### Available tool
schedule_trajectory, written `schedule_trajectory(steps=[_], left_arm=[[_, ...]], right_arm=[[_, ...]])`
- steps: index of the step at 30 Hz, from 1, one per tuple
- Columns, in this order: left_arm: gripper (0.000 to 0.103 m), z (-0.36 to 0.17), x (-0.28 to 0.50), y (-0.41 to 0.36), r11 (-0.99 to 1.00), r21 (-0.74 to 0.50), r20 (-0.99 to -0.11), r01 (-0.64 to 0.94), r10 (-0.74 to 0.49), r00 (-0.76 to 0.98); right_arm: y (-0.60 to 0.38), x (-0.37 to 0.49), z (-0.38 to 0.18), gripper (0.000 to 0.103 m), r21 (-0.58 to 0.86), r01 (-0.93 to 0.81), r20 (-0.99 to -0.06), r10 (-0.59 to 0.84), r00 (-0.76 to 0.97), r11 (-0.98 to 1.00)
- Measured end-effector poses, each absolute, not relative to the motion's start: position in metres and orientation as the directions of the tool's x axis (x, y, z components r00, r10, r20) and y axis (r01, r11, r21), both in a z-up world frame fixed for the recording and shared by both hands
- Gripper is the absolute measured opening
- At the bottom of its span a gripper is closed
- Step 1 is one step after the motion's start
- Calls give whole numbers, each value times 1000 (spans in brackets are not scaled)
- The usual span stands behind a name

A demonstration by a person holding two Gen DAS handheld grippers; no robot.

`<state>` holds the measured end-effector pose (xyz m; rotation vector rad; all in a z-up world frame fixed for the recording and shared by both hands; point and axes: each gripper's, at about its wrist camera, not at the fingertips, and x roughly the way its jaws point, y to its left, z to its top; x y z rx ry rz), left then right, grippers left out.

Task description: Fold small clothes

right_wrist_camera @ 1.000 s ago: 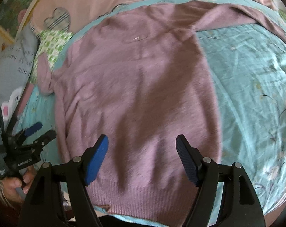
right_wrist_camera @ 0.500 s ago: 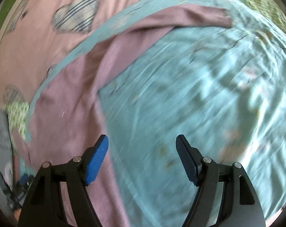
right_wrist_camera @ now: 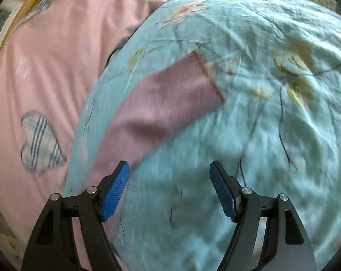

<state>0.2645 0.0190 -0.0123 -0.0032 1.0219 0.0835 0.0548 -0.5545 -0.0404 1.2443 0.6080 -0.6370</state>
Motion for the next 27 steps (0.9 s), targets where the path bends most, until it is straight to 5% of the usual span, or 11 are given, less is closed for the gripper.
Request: schedule_trajectory(steps=[6,8,10,19,27], left_arm=[[96,-27,295,19,994,30,-861,-105,80,502],[96,-31,299,20,993,19,-865,-114,74,496],[96,-35,301,20,994,15,-869,-111,68,489],[96,-33,283,32,995,-6,-871,-104,46,490],[96,-18,239,72,986,-65,-863,-154,22,505]], right_arm=[[-579,66,-55,67,709,700,-681,-174,711,86],[-580,72,-53,34,681,723,-700,-189,689,113],[-577,76,-48,15,668,729,-703,-196,684,147],[-516,116,36,10,627,603,-601,-186,777,493],[-387,222,133,10,618,188,-442,139,886,764]])
